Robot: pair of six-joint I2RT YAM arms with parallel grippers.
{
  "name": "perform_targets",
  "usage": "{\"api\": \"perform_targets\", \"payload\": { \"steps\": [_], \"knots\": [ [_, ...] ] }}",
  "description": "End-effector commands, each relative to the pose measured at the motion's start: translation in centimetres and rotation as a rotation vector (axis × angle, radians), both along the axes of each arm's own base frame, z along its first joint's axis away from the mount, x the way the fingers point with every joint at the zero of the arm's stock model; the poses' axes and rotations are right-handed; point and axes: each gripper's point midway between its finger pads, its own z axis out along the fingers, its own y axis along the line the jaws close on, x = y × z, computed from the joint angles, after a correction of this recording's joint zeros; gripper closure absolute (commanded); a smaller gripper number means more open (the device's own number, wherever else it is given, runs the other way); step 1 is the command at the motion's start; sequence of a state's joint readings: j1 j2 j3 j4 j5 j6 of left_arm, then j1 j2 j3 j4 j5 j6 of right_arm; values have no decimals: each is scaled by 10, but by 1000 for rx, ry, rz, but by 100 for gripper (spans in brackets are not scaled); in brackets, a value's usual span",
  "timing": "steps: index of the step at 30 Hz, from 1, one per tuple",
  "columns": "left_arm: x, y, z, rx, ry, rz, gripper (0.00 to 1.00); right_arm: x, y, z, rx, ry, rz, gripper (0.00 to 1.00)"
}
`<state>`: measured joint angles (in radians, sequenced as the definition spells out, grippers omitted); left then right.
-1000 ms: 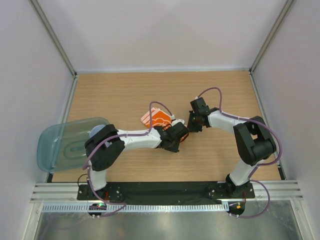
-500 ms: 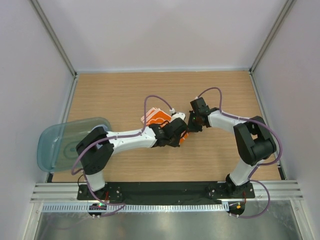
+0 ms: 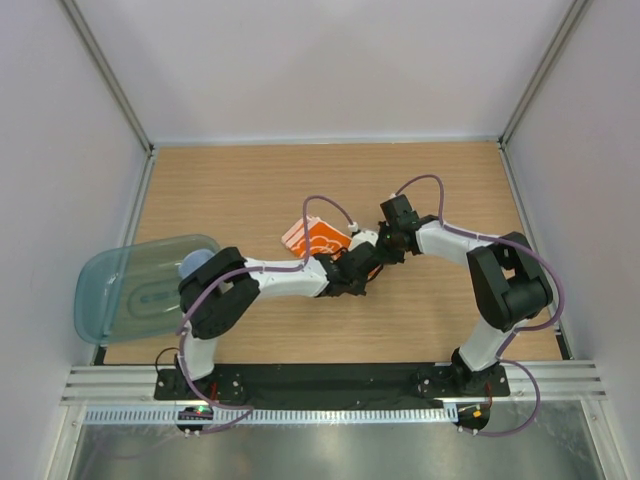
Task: Roll the towels
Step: Roll the towel
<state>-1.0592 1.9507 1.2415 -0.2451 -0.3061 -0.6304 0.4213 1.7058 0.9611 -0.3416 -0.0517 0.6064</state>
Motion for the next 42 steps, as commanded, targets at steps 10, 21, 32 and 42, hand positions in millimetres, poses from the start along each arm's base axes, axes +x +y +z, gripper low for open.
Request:
{"api": "perform_targets", "payload": {
  "steps": [10,21,32,42],
  "knots": [
    [-48,35,-22,-30,102,18,100,-8,-16,-3,-83,47,12,85],
    [-67,38,-22,-61,142,12,100,-7,-33,2,-149,55,-4,72],
    [-72,12,-3,-139,174,17,98,-11,-45,69,-132,-79,-53,43],
    [-67,-21,34,-249,186,4,96,-84,-17,38,230,-39,-117,37]
  ]
}}
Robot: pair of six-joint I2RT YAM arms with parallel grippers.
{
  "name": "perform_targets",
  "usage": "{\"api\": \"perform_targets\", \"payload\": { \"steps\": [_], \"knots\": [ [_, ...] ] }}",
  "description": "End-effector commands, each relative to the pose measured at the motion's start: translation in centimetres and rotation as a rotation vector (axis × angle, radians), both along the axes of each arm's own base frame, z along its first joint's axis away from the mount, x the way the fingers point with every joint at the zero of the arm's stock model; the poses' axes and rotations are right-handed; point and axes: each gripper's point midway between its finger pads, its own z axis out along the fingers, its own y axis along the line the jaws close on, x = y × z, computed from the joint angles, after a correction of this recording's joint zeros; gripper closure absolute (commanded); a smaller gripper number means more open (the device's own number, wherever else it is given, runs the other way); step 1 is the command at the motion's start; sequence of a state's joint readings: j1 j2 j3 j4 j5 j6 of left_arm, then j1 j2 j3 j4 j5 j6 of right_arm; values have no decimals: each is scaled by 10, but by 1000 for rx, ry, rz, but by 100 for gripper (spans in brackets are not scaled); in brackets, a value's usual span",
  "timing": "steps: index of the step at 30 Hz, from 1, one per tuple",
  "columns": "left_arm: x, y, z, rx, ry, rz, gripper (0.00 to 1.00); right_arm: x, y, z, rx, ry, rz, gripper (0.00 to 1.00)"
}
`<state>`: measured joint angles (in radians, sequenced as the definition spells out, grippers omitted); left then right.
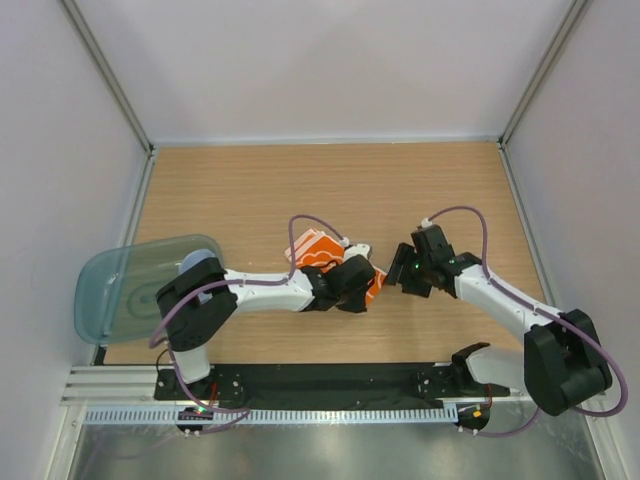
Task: Roll the towels
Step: Roll the towel
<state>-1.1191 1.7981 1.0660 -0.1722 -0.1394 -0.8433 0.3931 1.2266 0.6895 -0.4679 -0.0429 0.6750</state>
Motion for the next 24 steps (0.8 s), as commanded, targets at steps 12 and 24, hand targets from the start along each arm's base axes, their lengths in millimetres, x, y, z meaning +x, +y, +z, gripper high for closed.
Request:
{"api": "perform_targets", "payload": {
  "steps": [12,24],
  "knots": [
    [28,22,66,82,-213,13,63,-10,45,-32,316,25,-16,36],
    [20,36,35,127,-264,-115,55,-8,51,-51,336,49,-18,68]
  ]
}}
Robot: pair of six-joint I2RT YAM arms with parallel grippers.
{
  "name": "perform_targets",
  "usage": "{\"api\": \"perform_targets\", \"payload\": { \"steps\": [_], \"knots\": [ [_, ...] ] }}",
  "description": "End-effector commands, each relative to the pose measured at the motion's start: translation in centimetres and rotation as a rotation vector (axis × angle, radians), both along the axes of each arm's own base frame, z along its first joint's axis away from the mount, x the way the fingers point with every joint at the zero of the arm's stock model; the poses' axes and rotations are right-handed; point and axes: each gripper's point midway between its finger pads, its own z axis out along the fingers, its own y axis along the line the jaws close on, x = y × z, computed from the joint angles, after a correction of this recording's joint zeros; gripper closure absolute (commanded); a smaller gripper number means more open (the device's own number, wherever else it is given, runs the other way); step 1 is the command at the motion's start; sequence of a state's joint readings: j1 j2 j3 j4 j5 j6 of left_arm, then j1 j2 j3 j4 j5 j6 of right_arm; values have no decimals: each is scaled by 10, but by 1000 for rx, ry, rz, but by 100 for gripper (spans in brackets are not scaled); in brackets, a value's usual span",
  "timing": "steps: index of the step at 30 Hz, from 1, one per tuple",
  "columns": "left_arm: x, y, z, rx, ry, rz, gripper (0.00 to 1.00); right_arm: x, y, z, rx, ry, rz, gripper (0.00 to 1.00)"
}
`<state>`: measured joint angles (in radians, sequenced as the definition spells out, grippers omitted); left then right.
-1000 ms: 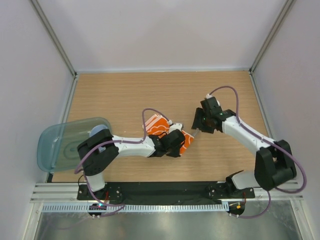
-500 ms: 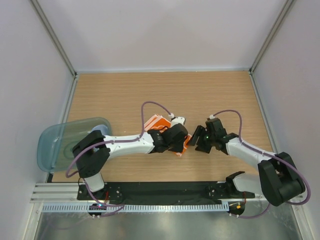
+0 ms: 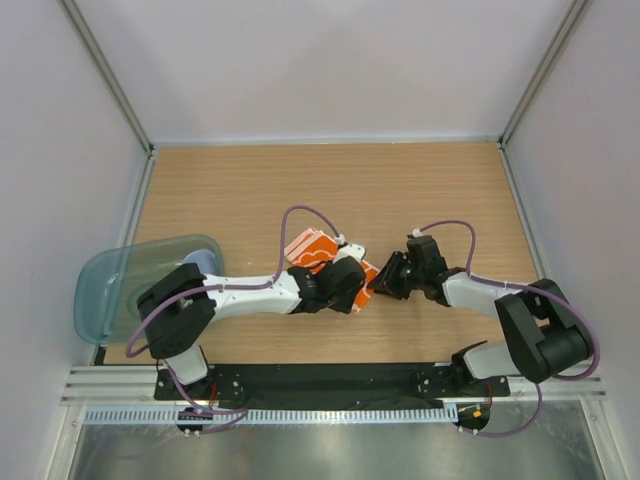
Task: Roll the towels
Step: Roll the towel
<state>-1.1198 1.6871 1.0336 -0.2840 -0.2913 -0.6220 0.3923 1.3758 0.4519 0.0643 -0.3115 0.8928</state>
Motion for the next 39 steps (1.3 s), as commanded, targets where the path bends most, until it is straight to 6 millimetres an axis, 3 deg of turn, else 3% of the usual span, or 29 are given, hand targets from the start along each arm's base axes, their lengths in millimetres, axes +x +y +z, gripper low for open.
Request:
{"api": "perform_targets", "payload": {
  "steps": [1,6,10,15,21,36,39],
  "knots": [
    [5,-11,16,-63,-69,-51,54,-4,-2,-9,-17,10,2,70],
    [-5,-24,19,-104,-86,-126,52,-2,-3,3,-30,-4,14,76],
    [-10,-38,25,-132,-125,-185,42,-2,-5,16,-44,-9,19,76],
    [-14,-50,10,-130,-105,-227,39,3,-2,36,-48,-24,42,76],
    [-25,-65,7,-148,-120,-273,39,3,-1,40,-57,-13,58,77],
    [-1,-47,-22,-14,-209,-121,42,0,7,62,-6,-14,79,78],
    [0,-46,-26,-1,-212,-116,48,-2,8,65,7,-11,87,78]
  ]
}}
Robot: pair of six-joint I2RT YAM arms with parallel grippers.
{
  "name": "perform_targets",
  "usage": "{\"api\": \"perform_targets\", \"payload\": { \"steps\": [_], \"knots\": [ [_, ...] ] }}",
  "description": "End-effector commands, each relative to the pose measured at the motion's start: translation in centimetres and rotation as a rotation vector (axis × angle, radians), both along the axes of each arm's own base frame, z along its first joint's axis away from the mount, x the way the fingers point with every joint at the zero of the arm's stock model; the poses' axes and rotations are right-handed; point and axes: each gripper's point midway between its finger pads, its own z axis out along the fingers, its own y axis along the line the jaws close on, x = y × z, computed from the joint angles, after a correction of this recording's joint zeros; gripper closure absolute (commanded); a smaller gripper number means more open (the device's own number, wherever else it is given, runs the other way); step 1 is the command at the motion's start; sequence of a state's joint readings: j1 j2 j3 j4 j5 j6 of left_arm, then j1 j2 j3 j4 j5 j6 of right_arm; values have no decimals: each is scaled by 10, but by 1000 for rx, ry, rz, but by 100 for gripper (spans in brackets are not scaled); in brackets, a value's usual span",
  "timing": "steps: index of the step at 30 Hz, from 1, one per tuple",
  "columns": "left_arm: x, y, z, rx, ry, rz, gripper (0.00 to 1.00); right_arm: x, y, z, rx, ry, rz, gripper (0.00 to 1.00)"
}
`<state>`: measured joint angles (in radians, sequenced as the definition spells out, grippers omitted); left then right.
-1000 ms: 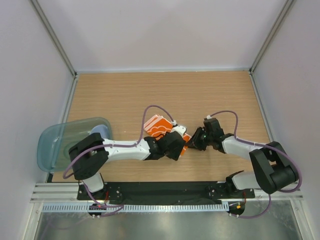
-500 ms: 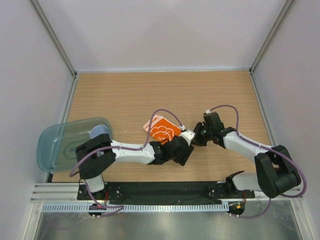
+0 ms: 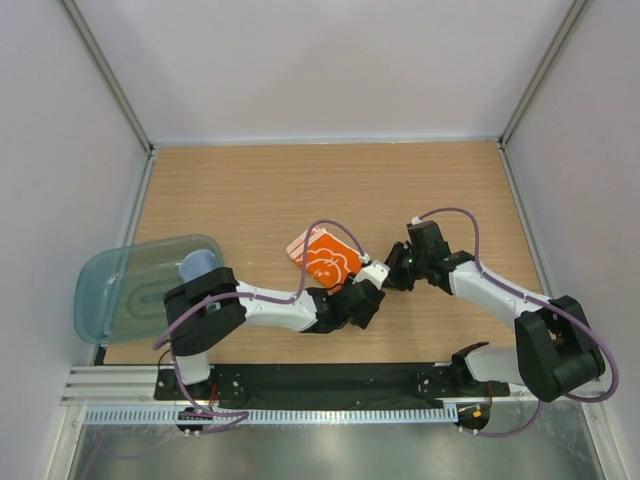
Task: Roll the towels
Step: Roll the towel
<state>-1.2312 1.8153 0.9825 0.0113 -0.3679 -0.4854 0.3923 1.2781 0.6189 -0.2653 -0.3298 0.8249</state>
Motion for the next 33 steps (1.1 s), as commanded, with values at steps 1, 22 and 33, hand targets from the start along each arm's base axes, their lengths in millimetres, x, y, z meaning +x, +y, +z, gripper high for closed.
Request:
{"api": "perform_targets", "payload": {
  "steps": [1,22,33],
  "knots": [
    [13,-2,2,7,-55,50,50,3,10,24,56,-39,28,78],
    [-5,-25,55,-118,126,31,100,26,-52,58,-273,-163,-113,50],
    [-7,-30,75,-408,564,203,100,20,-66,69,-314,-185,-147,46]
  ]
}}
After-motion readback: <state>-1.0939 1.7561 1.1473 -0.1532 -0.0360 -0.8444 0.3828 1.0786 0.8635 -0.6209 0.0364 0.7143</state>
